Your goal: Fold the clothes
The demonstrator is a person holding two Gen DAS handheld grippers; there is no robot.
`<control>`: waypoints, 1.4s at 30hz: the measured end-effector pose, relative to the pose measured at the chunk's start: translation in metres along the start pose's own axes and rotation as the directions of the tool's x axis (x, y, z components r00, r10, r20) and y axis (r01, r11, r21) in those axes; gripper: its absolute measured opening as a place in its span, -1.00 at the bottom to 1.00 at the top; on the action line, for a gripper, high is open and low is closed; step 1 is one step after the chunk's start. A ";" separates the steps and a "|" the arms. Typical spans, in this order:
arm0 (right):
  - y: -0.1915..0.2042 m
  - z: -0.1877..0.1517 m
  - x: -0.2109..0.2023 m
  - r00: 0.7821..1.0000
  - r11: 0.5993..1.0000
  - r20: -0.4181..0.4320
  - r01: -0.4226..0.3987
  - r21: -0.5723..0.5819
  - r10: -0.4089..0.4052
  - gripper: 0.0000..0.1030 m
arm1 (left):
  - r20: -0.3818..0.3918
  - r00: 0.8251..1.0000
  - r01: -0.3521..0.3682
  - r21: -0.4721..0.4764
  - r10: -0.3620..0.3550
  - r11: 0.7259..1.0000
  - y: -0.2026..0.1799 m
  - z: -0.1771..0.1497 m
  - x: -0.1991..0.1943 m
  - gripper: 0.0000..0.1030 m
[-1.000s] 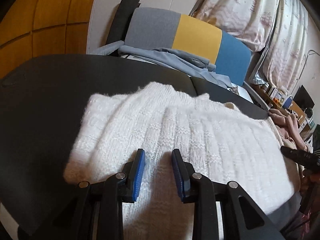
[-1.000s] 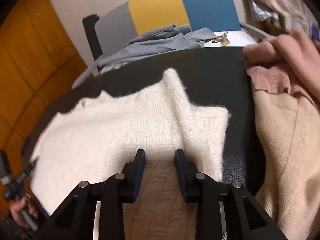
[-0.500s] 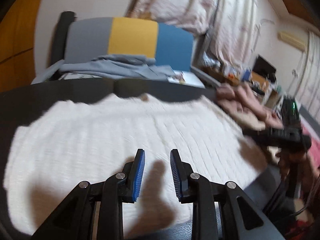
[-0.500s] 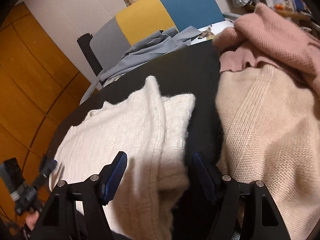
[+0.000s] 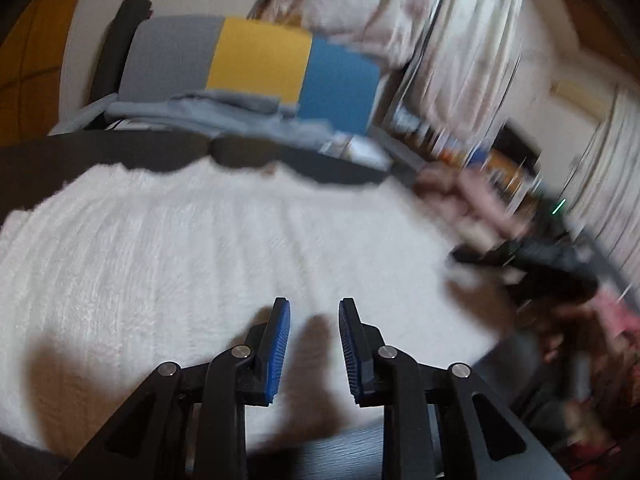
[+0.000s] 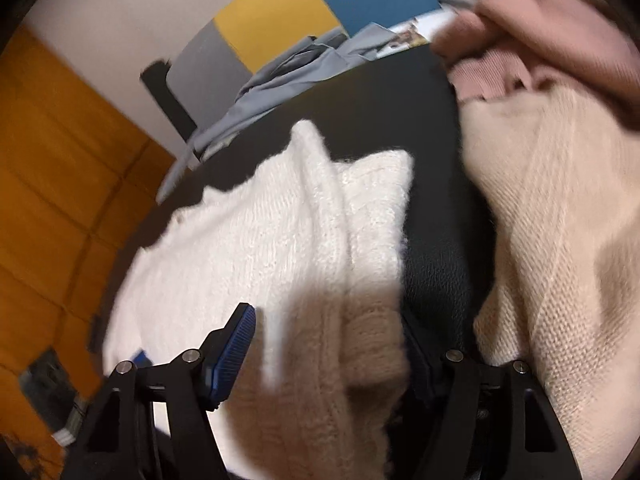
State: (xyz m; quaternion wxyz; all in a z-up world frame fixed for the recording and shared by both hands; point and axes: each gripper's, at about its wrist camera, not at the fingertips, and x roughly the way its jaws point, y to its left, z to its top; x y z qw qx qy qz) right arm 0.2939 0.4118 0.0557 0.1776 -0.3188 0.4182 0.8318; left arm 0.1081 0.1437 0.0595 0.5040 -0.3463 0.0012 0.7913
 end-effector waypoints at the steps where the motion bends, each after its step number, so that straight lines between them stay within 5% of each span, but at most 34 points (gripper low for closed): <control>1: -0.006 0.000 -0.001 0.999 0.999 -0.002 -0.034 0.042 0.035 0.23 | 0.022 1.000 0.004 0.008 -0.004 1.000 -0.004 0.001 -0.004 -0.54; 2: -0.010 0.000 -0.001 0.998 0.995 -0.005 -0.067 0.075 0.068 -0.16 | 0.031 0.999 -0.015 0.032 0.014 0.999 -0.010 0.001 -0.006 -0.60; 3: -0.013 -0.002 0.001 0.997 0.992 -0.006 -0.082 0.093 0.083 -0.34 | 0.026 0.999 -0.032 0.052 0.031 0.998 -0.014 0.000 -0.005 -0.74; 8: -0.026 -0.009 0.007 0.988 0.972 -0.004 -0.151 0.180 0.155 -0.37 | -0.106 0.989 -0.092 0.107 0.104 0.990 -0.020 -0.023 0.025 -0.76; 13: -0.019 -0.008 0.014 0.989 0.981 -0.025 -0.138 0.136 0.143 -0.29 | -0.109 0.994 -0.026 -0.003 0.026 1.000 -0.003 -0.025 0.029 -0.75; 17: -0.020 -0.003 0.021 0.990 0.982 -0.041 -0.131 0.138 0.138 -0.28 | -0.100 0.994 -0.038 0.024 0.040 0.999 -0.004 -0.029 0.029 -0.75; 21: -0.013 0.002 0.024 0.996 0.994 -0.045 -0.067 0.084 0.071 -0.54 | -0.096 0.994 -0.038 0.051 0.043 0.998 -0.009 -0.028 0.027 -0.75; 27: -0.019 0.011 0.010 0.994 0.982 0.007 -0.110 0.155 0.110 -0.62 | -0.037 0.996 -0.078 0.064 0.080 0.995 -0.007 -0.020 0.008 -0.75; 31: -0.004 0.025 -0.005 0.992 0.982 0.023 -0.128 0.136 0.126 -0.63 | 0.035 0.989 -0.144 -0.007 0.144 0.990 0.018 -0.014 -0.014 -0.75; 36: 0.015 0.044 -0.018 0.983 0.970 0.012 -0.182 0.161 0.183 -0.64 | 0.082 0.937 -0.330 -0.109 0.339 0.938 0.074 -0.009 -0.044 -0.75; 42: 0.066 0.063 -0.025 0.965 0.954 -0.012 -0.258 0.154 0.263 -0.64 | 0.027 0.944 -0.317 -0.218 0.330 0.923 0.138 -0.019 -0.048 -0.67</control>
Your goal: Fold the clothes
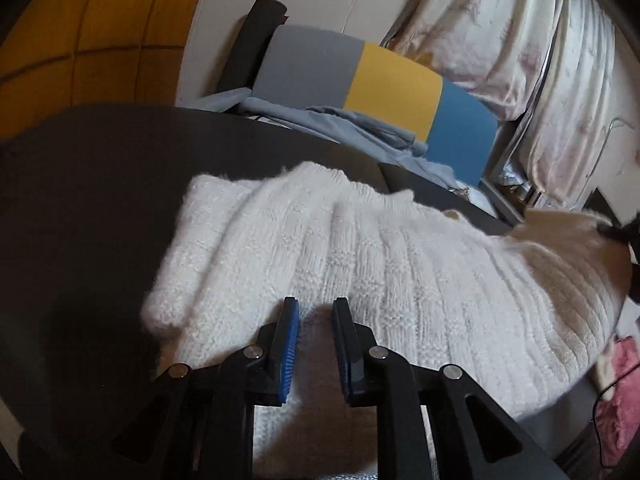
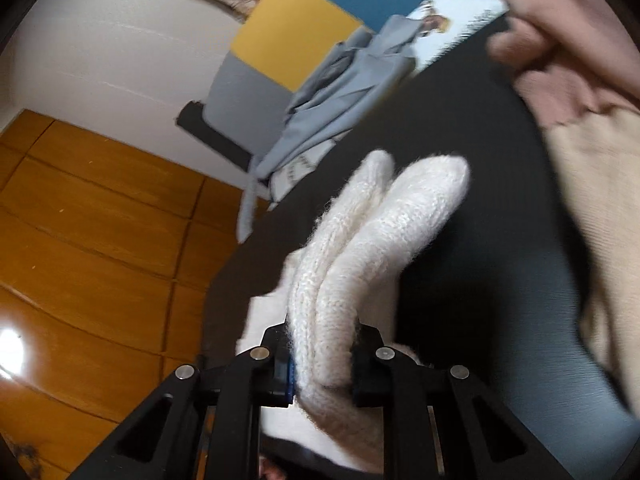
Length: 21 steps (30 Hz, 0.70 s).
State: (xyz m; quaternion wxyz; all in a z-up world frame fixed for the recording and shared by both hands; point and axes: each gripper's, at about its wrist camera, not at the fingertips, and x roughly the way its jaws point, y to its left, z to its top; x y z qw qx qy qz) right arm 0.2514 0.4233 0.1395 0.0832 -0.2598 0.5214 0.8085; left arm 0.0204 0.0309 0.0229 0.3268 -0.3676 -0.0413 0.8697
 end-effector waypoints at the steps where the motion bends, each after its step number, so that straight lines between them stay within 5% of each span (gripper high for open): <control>1: 0.010 0.001 0.002 1.000 1.000 -0.006 -0.013 -0.004 0.013 -0.64 | 0.000 1.000 0.004 0.003 -0.004 1.000 0.001 -0.001 0.001 -0.67; 10: 0.141 -0.037 0.093 0.988 0.980 -0.141 -0.089 -0.178 0.064 -0.64 | 0.053 0.996 0.080 -0.039 -0.078 0.996 0.014 -0.013 -0.005 -0.67; 16: 0.185 -0.092 0.191 0.954 0.966 -0.300 -0.104 -0.238 0.028 -0.64 | 0.077 0.992 0.107 -0.038 -0.104 0.994 0.013 -0.015 -0.002 -0.68; 21: 0.192 -0.146 0.262 0.925 0.917 -0.354 -0.014 -0.398 -0.139 -0.64 | 0.088 0.987 0.139 -0.056 -0.133 0.989 0.019 -0.017 -0.003 -0.68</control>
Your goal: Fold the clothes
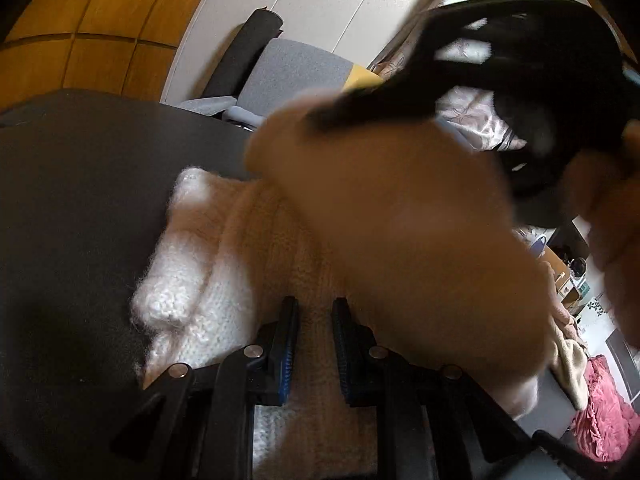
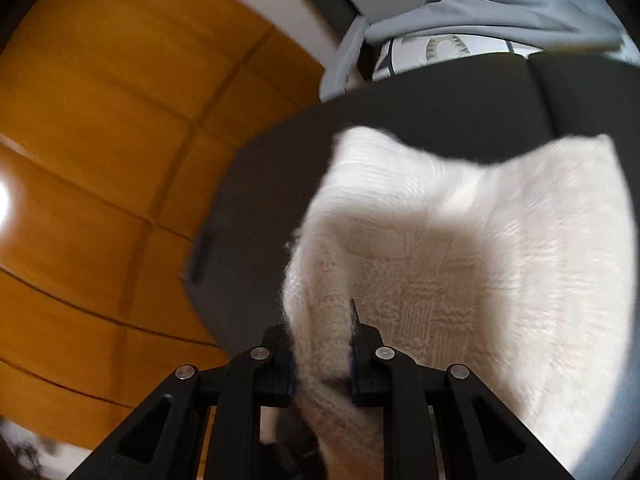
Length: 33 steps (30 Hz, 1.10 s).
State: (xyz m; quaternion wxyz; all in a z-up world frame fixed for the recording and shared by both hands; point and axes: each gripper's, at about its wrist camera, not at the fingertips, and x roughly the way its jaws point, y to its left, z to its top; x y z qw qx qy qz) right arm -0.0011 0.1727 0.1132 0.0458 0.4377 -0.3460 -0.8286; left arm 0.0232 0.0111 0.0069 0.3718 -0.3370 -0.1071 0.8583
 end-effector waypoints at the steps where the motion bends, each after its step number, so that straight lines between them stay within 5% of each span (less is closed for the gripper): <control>1: 0.003 -0.004 0.014 0.999 0.999 -0.016 0.038 -0.035 -0.039 -0.62 | 0.002 1.000 0.001 0.003 -0.001 1.000 0.000 -0.001 -0.001 -0.69; 3: 0.008 -0.009 0.035 0.995 0.992 -0.059 0.072 -0.103 -0.078 -0.49 | 0.006 1.000 0.010 -0.001 -0.010 1.000 0.001 -0.002 -0.002 -0.69; 7: 0.010 -0.011 0.013 0.999 0.990 -0.007 -0.043 -0.137 0.042 -0.05 | 0.022 0.997 0.074 -0.073 -0.072 0.995 0.012 -0.002 -0.009 -0.69; 10: 0.003 -0.013 -0.030 0.982 0.981 0.098 -0.150 -0.126 0.163 -0.05 | 0.048 0.989 0.143 -0.187 -0.137 0.972 0.030 -0.003 -0.020 -0.69; 14: -0.029 -0.036 -0.078 0.966 0.995 0.247 -0.051 -0.089 0.071 -0.29 | 0.079 0.981 0.191 -0.309 -0.175 0.932 0.053 -0.010 -0.035 -0.65; 16: -0.048 -0.054 -0.082 0.968 0.997 0.252 0.028 -0.075 -0.008 -0.42 | 0.072 0.979 0.206 -0.349 -0.193 0.914 0.060 -0.014 -0.038 -0.65; 20: -0.039 -0.076 -0.056 0.982 0.988 0.188 -0.003 -0.152 0.031 -0.48 | 0.046 0.973 0.226 -0.385 -0.226 0.895 0.067 -0.014 -0.037 -0.59; 23: -0.005 -0.091 -0.033 0.986 0.945 0.161 0.014 -0.325 0.041 -0.48 | 0.024 0.970 0.232 -0.395 -0.243 0.889 0.073 -0.013 -0.040 -0.54; 29: 0.043 -0.111 0.031 0.976 0.727 0.162 0.215 -0.652 -0.143 -0.49 | 0.014 0.967 0.227 -0.495 -0.254 0.839 0.095 -0.030 -0.060 -0.60; 33: 0.030 -0.125 0.043 0.979 0.733 0.157 0.200 -0.651 -0.128 -0.50 | 0.021 0.957 0.256 -0.536 -0.291 0.804 0.104 -0.036 -0.065 -0.58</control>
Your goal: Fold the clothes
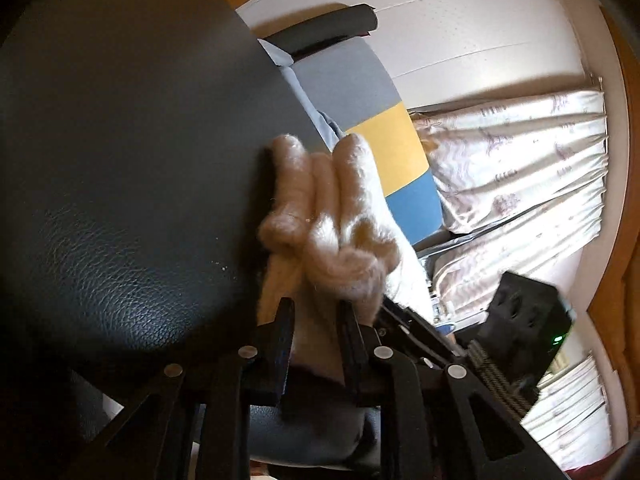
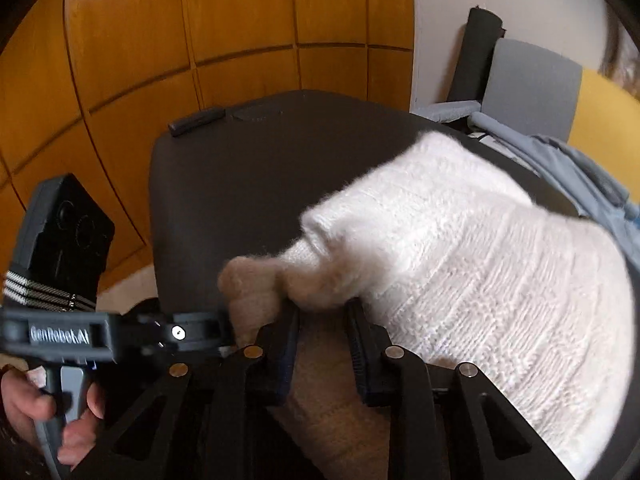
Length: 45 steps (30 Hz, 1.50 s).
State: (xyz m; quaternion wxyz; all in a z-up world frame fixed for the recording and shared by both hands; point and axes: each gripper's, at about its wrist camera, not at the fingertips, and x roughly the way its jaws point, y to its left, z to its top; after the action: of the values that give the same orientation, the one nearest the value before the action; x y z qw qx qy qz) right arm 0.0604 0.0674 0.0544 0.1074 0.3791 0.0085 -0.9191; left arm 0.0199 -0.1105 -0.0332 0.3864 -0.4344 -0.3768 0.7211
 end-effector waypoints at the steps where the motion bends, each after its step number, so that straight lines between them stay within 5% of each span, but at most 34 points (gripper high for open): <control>1: -0.004 0.002 0.003 1.000 1.000 0.005 -0.016 0.011 0.016 -0.50 | -0.004 1.000 0.013 -0.008 -0.013 1.000 0.001 -0.001 -0.002 -0.57; 7: -0.026 0.000 -0.033 0.983 0.980 0.149 -0.127 0.152 0.104 -0.48 | 0.014 0.998 0.061 -0.014 -0.061 0.998 -0.011 0.005 -0.019 -0.44; 11: -0.048 -0.008 -0.063 0.977 0.962 0.210 -0.077 0.262 0.021 -0.45 | 0.109 0.994 0.005 0.123 -0.019 0.992 -0.046 0.015 -0.040 -0.31; 14: -0.059 -0.008 -0.061 0.983 0.959 0.178 -0.021 0.284 -0.031 -0.45 | 0.171 0.985 -0.045 0.219 0.007 0.975 -0.073 0.023 -0.042 0.07; 16: -0.061 -0.008 -0.061 0.984 0.957 0.176 -0.017 0.291 -0.036 -0.45 | 0.157 0.987 -0.064 0.275 0.021 0.959 -0.087 0.027 -0.032 0.14; 19: -0.053 -0.008 -0.069 0.984 0.965 0.173 -0.003 0.264 -0.044 -0.45 | 0.046 0.992 -0.127 0.398 0.119 0.909 -0.103 0.025 0.004 0.16; 23: -0.038 -0.018 -0.081 0.985 0.983 0.151 0.057 0.174 -0.083 -0.40 | 0.000 0.933 -0.290 0.591 0.360 0.753 -0.110 0.012 0.060 0.14; 24: -0.035 -0.023 -0.083 0.985 0.986 0.145 0.073 0.149 -0.095 -0.34 | 0.010 0.924 -0.313 0.594 0.382 0.741 -0.107 0.011 0.063 0.04; 25: -0.032 -0.028 -0.086 0.985 0.988 0.139 0.087 0.128 -0.105 -0.32 | 0.017 0.918 -0.329 0.589 0.395 0.738 -0.104 0.011 0.064 -0.07; 27: -0.031 -0.037 -0.088 0.987 0.991 0.124 0.093 0.100 -0.105 -0.27 | 0.012 0.940 -0.301 0.499 0.341 0.812 -0.097 0.020 0.058 -0.69; 29: -0.030 -0.045 -0.090 0.989 0.993 0.107 0.098 0.067 -0.105 -0.21 | 0.014 0.966 -0.243 0.407 0.260 0.881 -0.093 0.031 0.047 -0.74; 31: -0.028 -0.053 -0.093 0.990 0.994 0.091 0.101 0.036 -0.104 -0.08 | 0.009 0.976 -0.204 0.385 0.217 0.900 -0.097 0.035 0.044 -0.75; 33: -0.025 -0.057 -0.095 0.991 0.994 0.087 0.106 0.005 -0.106 0.18 | -0.001 0.976 -0.195 0.425 0.216 0.884 -0.108 0.033 0.043 -0.77; 36: -0.011 -0.065 -0.090 0.982 0.977 0.063 0.184 -0.104 -0.178 0.23 | -0.001 0.976 -0.193 0.476 0.220 0.858 -0.119 0.029 0.045 -0.79; 37: -0.005 -0.068 -0.083 0.969 0.957 0.054 0.248 -0.153 -0.243 0.18 | 0.000 0.977 -0.188 0.473 0.214 0.861 -0.120 0.028 0.044 -0.79; 39: 0.001 -0.072 -0.073 0.937 0.911 0.047 0.349 -0.219 -0.347 -0.51 | 0.020 0.981 -0.182 0.452 0.194 0.873 -0.123 0.028 0.039 -0.83; 41: -0.003 -0.070 -0.082 0.933 0.914 0.064 0.359 -0.188 -0.353 -0.74 | 0.053 0.985 -0.169 0.436 0.163 0.884 -0.125 0.024 0.020 -0.84; 45: -0.011 -0.068 -0.109 0.926 0.917 0.104 0.374 -0.139 -0.362 -0.78 | 0.055 0.975 -0.214 0.465 0.214 0.859 -0.117 0.007 0.010 -0.84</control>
State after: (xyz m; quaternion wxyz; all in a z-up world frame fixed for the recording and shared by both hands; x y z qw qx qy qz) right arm 0.1801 0.1056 0.0812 -0.0380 0.3257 0.1476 -0.9331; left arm 0.0371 -0.0540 0.0686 0.3971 -0.3668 -0.1413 0.8294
